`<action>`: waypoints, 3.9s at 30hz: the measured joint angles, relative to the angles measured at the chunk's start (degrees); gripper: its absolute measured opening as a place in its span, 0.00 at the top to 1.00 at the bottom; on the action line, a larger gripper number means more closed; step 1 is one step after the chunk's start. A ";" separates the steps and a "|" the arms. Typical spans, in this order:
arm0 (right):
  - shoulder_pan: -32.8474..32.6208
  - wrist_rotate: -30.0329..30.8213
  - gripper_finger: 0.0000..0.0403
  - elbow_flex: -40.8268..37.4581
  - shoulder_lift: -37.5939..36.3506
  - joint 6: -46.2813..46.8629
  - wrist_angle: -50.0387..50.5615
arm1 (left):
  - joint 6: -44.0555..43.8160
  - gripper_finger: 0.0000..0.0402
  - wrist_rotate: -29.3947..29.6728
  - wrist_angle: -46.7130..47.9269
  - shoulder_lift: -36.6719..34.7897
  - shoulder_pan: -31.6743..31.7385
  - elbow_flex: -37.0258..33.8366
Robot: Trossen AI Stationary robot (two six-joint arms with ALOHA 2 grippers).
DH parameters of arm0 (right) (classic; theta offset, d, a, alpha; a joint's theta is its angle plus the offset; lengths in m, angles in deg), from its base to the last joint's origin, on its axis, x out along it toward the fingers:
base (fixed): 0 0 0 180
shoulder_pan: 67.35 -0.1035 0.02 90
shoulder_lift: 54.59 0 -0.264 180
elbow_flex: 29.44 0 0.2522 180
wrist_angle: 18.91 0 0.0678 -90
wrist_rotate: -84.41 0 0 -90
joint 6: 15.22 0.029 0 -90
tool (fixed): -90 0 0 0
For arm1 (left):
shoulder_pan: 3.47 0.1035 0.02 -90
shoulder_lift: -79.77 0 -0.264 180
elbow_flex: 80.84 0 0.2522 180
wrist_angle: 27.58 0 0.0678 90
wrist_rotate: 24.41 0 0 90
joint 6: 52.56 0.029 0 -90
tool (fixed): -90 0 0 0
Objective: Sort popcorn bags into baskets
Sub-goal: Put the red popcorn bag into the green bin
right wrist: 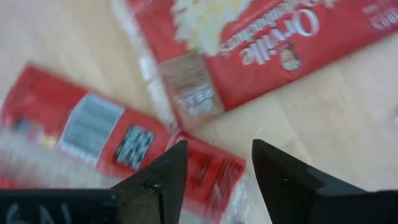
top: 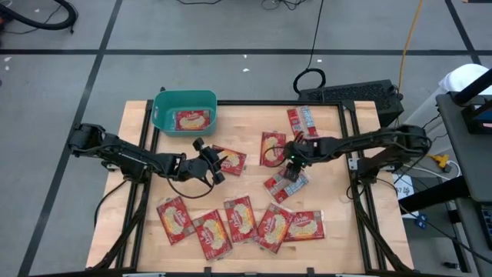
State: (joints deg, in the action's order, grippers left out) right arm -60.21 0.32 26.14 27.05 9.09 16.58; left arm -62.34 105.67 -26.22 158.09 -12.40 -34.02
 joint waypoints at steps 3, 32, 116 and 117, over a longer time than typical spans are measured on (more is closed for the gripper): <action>0.31 -0.18 0.58 -4.23 -0.91 5.58 -9.08 | 1.30 0.67 -0.02 -1.31 0.00 0.18 0.00; 2.58 13.33 0.97 -7.75 10.30 -5.21 -31.00 | 4.03 0.67 -3.24 -4.02 0.00 3.72 0.02; -6.11 18.10 0.66 -16.34 2.58 -24.07 -54.27 | 10.18 0.95 -18.16 21.33 -27.87 12.37 1.51; -6.10 17.27 0.66 -17.06 2.58 -23.56 -55.40 | 10.19 0.95 -17.37 24.00 -29.11 12.88 2.35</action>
State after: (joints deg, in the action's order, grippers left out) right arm -66.31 17.59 9.08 29.63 -14.46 -38.82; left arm -52.15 88.30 -2.22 128.98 0.49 -31.67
